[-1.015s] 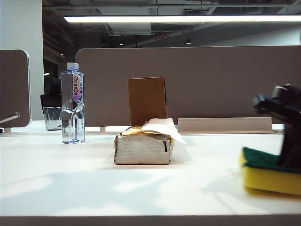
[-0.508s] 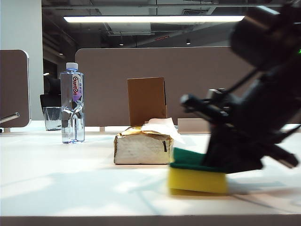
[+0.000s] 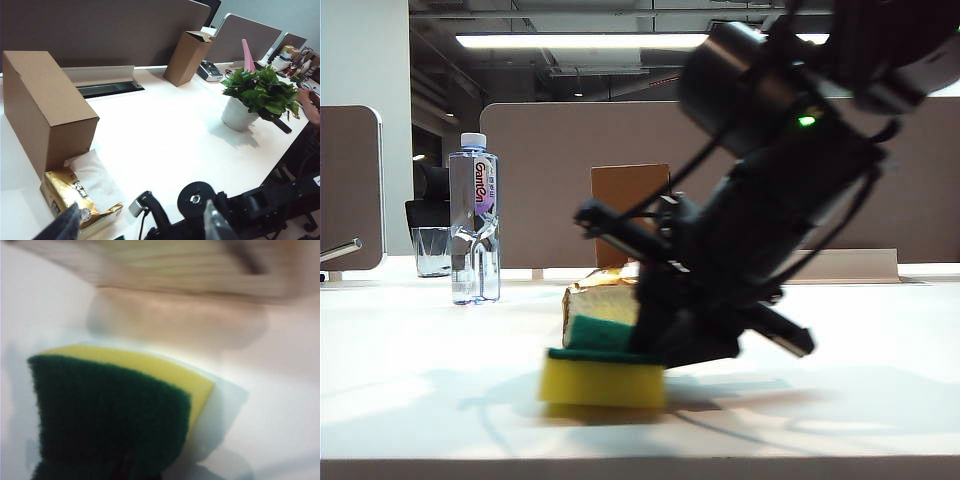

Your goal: Move the sponge from right to left to wipe the table, avoiding obstacles on the table, and finally reaching the bottle of mineral water.

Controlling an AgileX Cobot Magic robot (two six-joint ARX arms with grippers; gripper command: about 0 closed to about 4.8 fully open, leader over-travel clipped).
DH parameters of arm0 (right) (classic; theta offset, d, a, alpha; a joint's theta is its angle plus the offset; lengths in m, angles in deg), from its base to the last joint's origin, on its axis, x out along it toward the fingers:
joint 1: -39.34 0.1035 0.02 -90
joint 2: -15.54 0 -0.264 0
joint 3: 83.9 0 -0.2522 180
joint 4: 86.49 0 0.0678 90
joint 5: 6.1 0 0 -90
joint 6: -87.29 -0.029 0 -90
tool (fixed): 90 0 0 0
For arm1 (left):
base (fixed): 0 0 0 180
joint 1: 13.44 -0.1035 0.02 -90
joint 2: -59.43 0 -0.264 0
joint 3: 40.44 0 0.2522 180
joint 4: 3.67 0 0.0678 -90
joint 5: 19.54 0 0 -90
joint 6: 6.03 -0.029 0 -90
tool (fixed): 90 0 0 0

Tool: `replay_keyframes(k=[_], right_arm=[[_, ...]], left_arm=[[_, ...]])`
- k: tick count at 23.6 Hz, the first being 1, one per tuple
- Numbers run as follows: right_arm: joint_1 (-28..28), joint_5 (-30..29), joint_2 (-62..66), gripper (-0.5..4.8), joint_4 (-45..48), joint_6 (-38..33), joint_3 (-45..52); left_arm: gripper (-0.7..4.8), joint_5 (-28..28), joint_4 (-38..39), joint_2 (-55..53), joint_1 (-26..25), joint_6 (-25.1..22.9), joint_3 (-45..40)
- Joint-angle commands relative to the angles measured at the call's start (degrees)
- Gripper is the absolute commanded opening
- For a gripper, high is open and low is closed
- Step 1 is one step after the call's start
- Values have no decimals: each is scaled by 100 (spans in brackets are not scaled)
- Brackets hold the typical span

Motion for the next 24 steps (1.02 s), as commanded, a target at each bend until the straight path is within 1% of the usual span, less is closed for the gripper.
replay_keyframes(k=[1,7,12,16,20,24], right_arm=[[105,-142,302,-9,-828,-101,70],[63,-136,260,-8,-831,-118,70],[63,-136,234,57,-752,-118,70],[61,-127,160,60,-752,-116,70],[61,2,4,114,-772,-118,70],[9,39,-160,122,-796,-118,70]], left_arm=[[318,42,-72,28,0,-42,39],[318,44,-63,105,0,-42,39],[318,44,-63,133,0,-42,39],[318,44,-61,133,0,-42,39],[318,44,-48,133,0,-42,39],[318,44,-20,136,0,-42,39]])
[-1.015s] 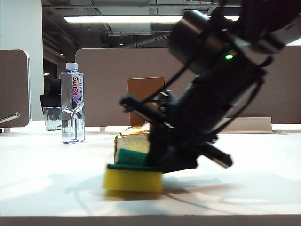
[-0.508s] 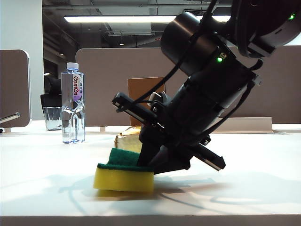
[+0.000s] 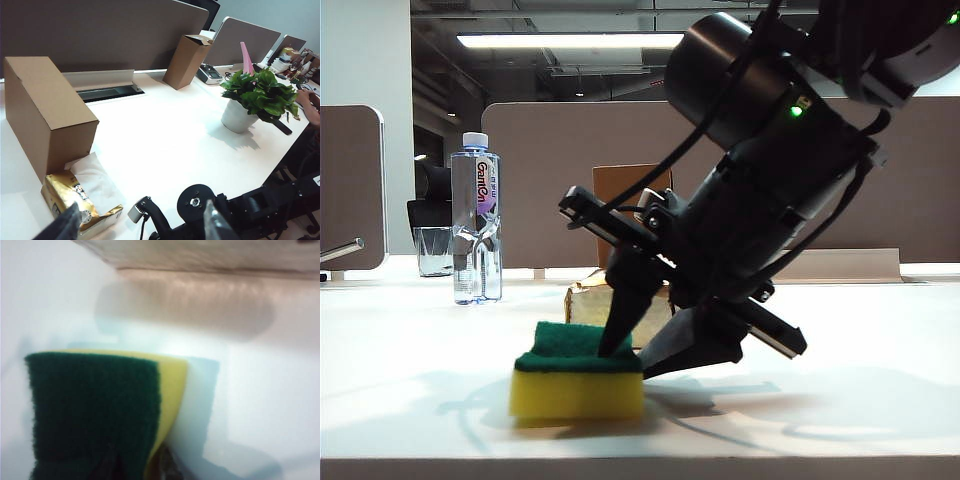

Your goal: Move the sponge from right to left to wipe the table, avoiding obstacles on the table, and finally reaching the bottle of mineral water.

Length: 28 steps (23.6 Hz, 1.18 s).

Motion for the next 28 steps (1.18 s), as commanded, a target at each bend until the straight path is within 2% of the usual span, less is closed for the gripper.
replay_keyframes(k=[1,3,6,7,9,20,28], right_arm=[[-37,129,-11,140,-660,-4,98],[-42,199,-48,178,-662,-4,96],[-68,199,-103,205,-656,-2,87],[-76,181,-109,243,-658,-2,63],[-103,162,-116,268,-643,-4,61],[-205,186,-518,274,-664,-2,61],[-918,181,-1565,274,-774,345,50]], left_arm=[[318,44,-17,17,0,-42,37],[318,44,-11,17,0,-42,37],[318,44,-9,17,0,-42,37],[318,44,-9,17,0,-42,37],[318,44,-2,17,0,-42,37],[318,39,83,17,0,-44,37],[318,39,98,17,0,-44,37]])
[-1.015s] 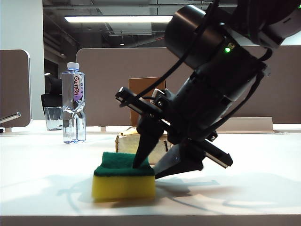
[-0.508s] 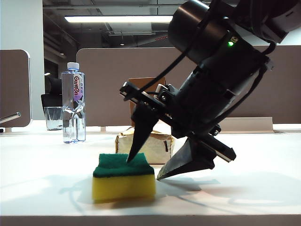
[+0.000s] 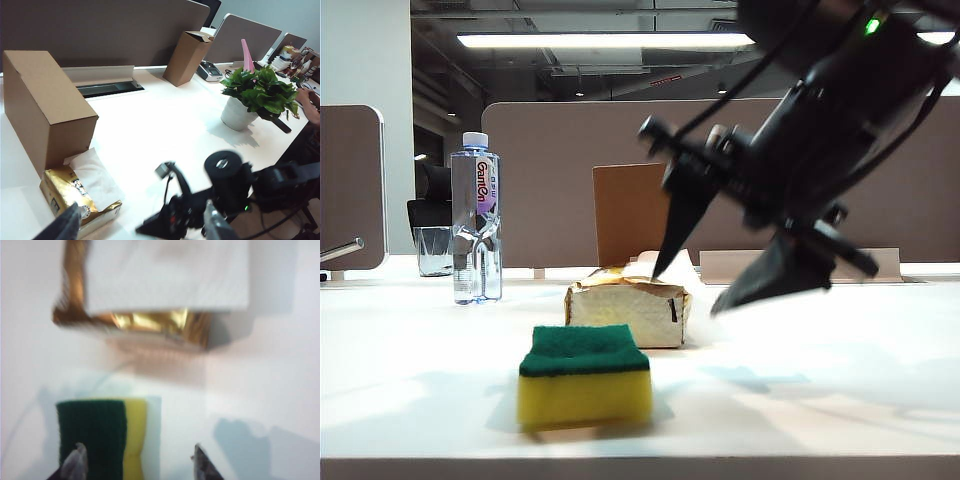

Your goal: Move the sponge from right to left to wipe the table, avoiding obstacles on the table, and finally reaching the bottle of mineral water.

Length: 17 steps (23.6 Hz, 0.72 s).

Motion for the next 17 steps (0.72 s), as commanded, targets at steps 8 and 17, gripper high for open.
replay_keyframes(k=[8,17], right_arm=[[-1054,11,-656,274,-1440,1408,-973],[-2332,-9,-669,274,-2343,2522,-2205]], left_arm=[[318,39,-11,13,0,-44,39],[318,42,-4,13,0,-44,39]])
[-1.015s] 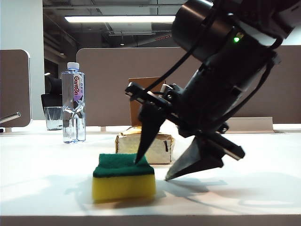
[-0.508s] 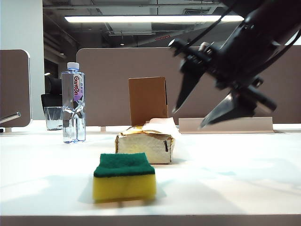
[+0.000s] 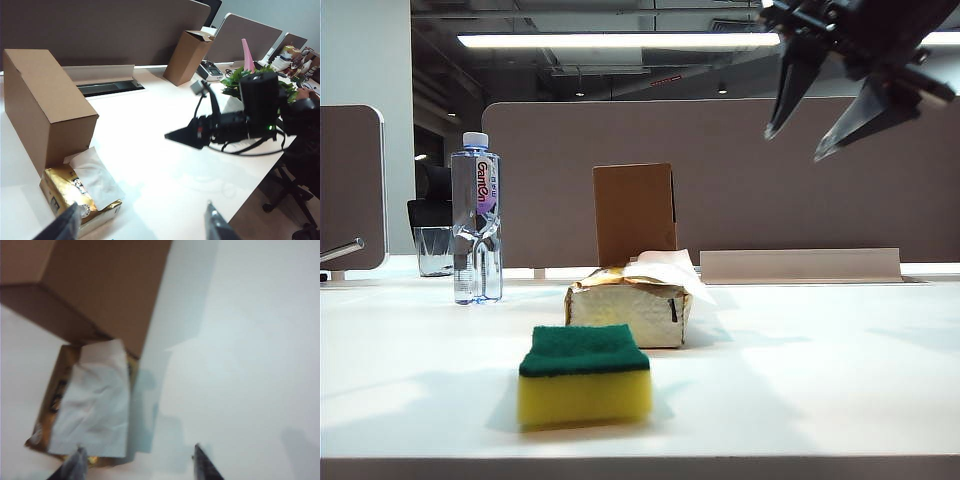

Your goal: Move the sponge from right to left to wipe the table, avoiding obstacles on the table, and finally reaching the bottle of mineral water.

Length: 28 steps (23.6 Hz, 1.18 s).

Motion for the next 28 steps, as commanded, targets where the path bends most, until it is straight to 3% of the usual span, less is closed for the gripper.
replay_keyframes(k=[1,10,17,23,28], right_arm=[[-490,-26,-37,274,-323,387,-275],[-1421,-323,-380,270,-935,837,-372],[-2041,-734,-1340,270,-1764,997,-372],[-2133,-931,-1989,270,-2594,997,-372],[-2133,-1569,-2472,270,-3283,940,-372]], left_arm=[[318,42,-28,13,0,-44,37],[318,39,114,15,-2,-44,35],[318,35,118,13,-4,-46,35],[318,37,120,13,-4,-46,35],[318,37,122,13,-4,-46,35]])
